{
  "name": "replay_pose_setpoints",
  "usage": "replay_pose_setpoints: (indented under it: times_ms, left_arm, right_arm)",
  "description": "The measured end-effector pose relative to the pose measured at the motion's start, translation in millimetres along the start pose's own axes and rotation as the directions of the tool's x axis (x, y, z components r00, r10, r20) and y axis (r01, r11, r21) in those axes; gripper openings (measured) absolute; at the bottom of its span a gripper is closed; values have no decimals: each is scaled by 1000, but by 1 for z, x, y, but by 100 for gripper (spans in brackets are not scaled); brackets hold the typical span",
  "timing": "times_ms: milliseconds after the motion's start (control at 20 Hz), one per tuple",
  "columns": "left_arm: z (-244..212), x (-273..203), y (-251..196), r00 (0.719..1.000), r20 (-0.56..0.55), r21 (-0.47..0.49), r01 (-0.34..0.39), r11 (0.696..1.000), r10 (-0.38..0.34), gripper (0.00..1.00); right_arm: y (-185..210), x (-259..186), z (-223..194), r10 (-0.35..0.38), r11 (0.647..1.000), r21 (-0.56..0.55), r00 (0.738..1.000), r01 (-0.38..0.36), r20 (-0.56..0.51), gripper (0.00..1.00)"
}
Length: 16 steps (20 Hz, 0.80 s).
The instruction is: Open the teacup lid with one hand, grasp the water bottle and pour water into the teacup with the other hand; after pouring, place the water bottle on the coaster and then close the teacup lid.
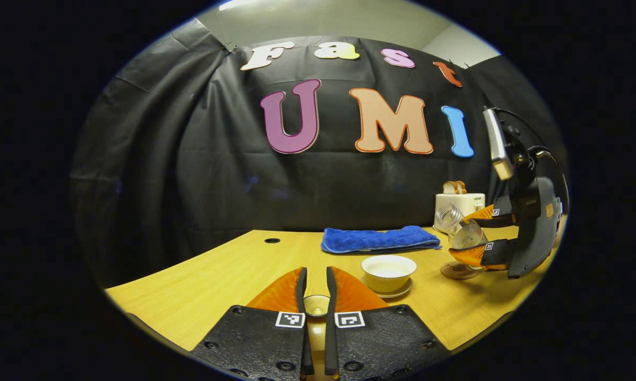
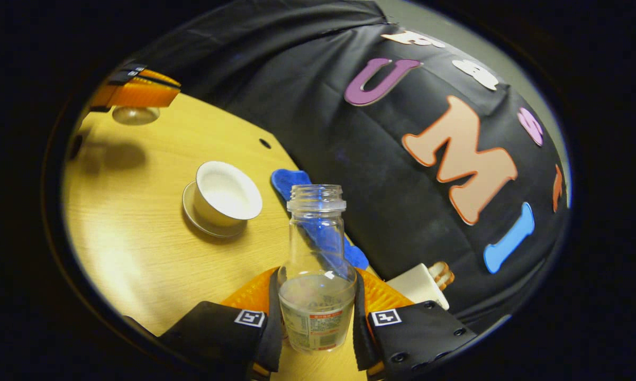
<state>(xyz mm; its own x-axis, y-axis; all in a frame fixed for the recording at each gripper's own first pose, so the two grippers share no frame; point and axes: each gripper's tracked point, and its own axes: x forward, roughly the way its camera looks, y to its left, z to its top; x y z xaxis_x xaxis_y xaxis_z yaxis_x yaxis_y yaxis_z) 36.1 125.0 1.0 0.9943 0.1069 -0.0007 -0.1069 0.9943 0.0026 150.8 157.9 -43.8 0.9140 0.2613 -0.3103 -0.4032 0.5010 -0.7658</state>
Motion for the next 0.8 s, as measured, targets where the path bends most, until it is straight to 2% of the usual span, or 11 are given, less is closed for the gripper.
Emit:
replay_pose_setpoints:
  times_ms: [150, 400, 650, 800]
  left_arm:
    - [1, -1, 10, 1000, -1, 1, -19, 1000, 19, 6]
    - [0, -1, 19, 999, -3, 1, -40, 999, 40, 6]
    - [0, -1, 19, 999, -3, 1, -39, 999, 39, 6]
    - [1, -1, 19, 999, -3, 1, -38, 999, 38, 6]
  right_arm:
    - [0, 13, 9, 13, 987, -162, 999, -20, -48, 58]
    - [6, 26, 17, 6, 935, -353, 996, -37, -89, 58]
    - [11, 23, 21, -35, 851, -525, 998, 2, -53, 58]
    - [12, 29, 19, -56, 789, -615, 998, 17, -44, 58]
